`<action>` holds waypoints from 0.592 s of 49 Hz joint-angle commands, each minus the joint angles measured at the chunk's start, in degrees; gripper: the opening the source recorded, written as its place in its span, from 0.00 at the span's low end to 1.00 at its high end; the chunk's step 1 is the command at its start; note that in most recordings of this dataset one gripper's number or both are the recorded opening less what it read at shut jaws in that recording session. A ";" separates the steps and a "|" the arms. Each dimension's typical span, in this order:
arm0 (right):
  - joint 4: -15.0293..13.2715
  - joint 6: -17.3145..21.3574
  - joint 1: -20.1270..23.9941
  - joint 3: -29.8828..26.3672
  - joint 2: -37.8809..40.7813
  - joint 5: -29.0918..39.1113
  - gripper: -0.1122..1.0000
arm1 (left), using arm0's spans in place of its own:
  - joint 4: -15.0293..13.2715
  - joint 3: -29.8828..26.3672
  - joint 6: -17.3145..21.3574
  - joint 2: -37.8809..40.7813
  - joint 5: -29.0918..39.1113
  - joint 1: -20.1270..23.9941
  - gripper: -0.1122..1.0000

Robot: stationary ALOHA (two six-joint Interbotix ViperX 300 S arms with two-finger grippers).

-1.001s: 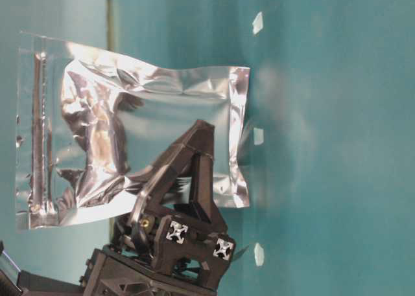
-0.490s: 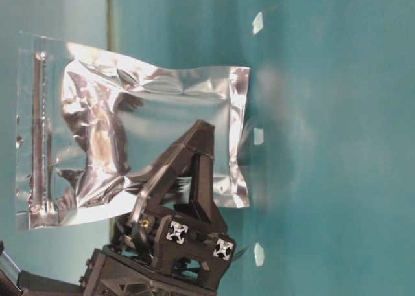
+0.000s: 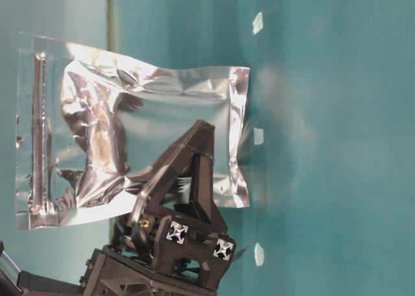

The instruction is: Hand over the silver zip bag and make it stand upright.

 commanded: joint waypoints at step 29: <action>0.09 0.44 0.18 -0.09 -0.26 -0.44 0.93 | 0.26 -0.18 -0.18 -0.53 0.18 -0.70 0.36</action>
